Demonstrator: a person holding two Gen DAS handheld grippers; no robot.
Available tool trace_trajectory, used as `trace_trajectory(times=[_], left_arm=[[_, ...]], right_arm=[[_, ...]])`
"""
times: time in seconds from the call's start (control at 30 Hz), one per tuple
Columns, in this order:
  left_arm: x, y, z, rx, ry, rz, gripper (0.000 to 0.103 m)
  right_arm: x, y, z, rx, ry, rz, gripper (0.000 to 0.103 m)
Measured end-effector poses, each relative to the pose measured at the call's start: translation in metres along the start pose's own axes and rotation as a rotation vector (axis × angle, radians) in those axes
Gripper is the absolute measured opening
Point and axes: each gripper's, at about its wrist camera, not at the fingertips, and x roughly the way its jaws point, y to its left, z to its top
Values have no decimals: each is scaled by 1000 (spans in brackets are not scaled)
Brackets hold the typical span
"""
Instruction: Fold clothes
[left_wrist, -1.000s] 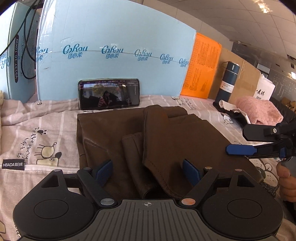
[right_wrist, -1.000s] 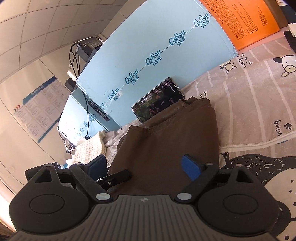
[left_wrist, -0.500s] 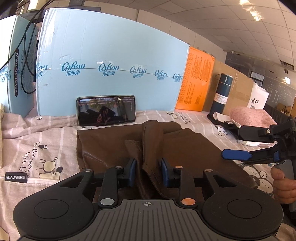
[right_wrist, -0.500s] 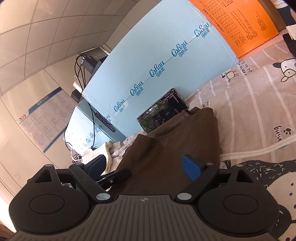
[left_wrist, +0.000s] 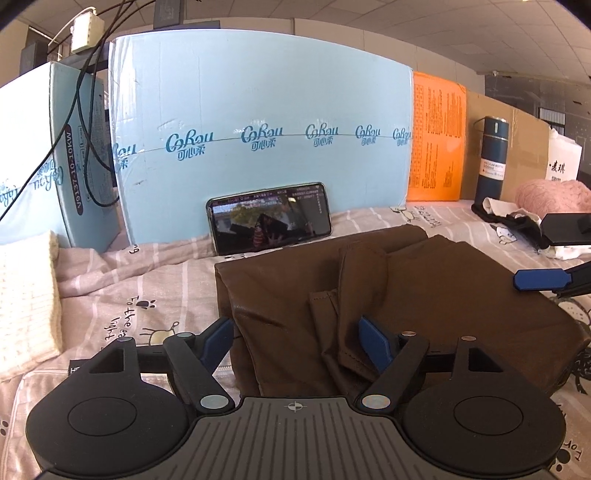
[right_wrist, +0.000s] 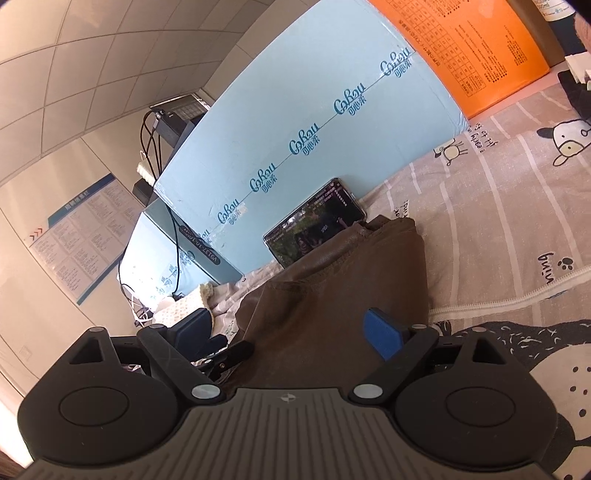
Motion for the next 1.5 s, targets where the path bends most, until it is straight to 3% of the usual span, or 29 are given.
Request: trace_trajectory(times=[0.17, 0.47, 0.57, 0.73, 0.93, 1.23, 1.33, 1.43, 1.5], left_arm=[[-10, 34, 4, -268, 8, -72, 89], [4, 64, -11, -533, 107, -193, 91], [7, 61, -12, -514, 132, -177, 92], [8, 60, -12, -500, 140, -197, 97], [16, 72, -20, -643, 132, -396, 99], [18, 66, -24, -711, 115, -605, 102], [15, 57, -23, -642, 106, -574, 102], [13, 51, -22, -601, 81, -550, 102], [10, 42, -21, -522, 61, -492, 100]], right_arm=[[-7, -5, 4, -5, -102, -136, 90], [3, -32, 8, 156, -15, -148, 90], [11, -34, 6, 162, 51, -148, 90], [17, -31, 3, 136, 89, -165, 91], [22, -29, 1, 113, 131, -131, 99], [32, -15, -7, 64, 240, -17, 100], [31, -17, -8, 85, 225, -19, 95], [30, -20, -9, 99, 203, -46, 82], [30, -22, -10, 107, 186, -70, 64]])
